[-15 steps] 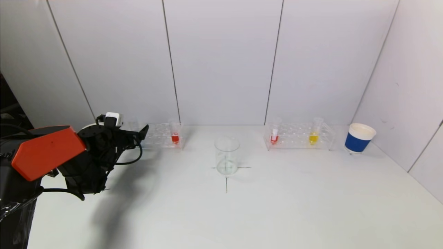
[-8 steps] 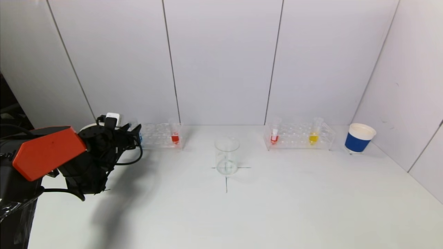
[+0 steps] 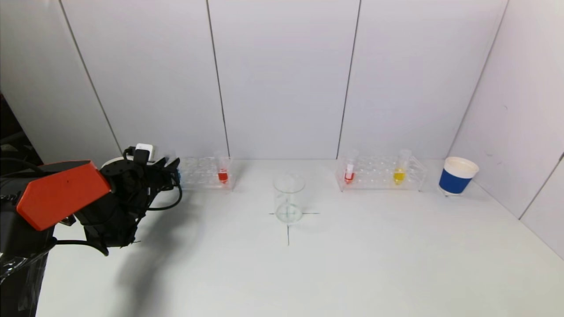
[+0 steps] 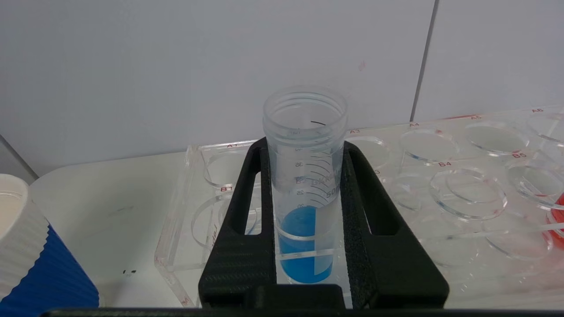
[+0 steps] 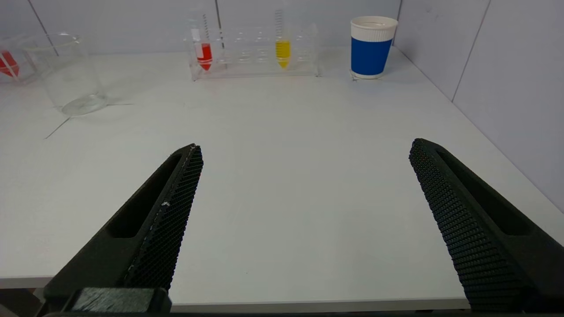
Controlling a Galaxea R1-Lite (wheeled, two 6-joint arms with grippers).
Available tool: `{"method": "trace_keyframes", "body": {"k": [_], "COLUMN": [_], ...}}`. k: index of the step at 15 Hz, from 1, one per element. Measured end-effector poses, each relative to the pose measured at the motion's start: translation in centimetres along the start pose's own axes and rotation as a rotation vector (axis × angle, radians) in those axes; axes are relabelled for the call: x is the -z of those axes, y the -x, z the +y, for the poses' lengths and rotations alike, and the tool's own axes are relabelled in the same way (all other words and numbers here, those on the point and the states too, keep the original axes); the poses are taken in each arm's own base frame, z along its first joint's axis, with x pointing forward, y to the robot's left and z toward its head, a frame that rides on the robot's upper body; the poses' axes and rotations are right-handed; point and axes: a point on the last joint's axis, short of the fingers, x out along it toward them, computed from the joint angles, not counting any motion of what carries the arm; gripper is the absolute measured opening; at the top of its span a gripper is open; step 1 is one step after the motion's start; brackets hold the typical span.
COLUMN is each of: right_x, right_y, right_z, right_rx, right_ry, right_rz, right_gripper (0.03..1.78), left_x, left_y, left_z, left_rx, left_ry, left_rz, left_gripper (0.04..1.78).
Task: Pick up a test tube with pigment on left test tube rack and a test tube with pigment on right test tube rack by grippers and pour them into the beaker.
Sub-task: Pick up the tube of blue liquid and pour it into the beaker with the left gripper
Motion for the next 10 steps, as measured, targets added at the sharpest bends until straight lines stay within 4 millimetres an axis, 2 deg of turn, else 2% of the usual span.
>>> {"method": "trace_keyframes", "body": {"k": [5,10], "right_x": [0.0,0.0], "right_y": [0.0,0.0], "right_z": [0.0,0.0], "right_rx": [0.000,-0.001], "right_ry": [0.000,0.000], "right_rz": [0.000,0.000], "right_gripper": [1.71,1.71], "left_x": [-0.1,-1.6], "left_y": [0.0,0.1], "left_z": [0.0,0.1], "left_rx": [-0.002,-0.006], "left_ry": [0.001,-0.003], "left_rz": [-0.004,-0.029], "left_gripper": [0.45,0.45]}}
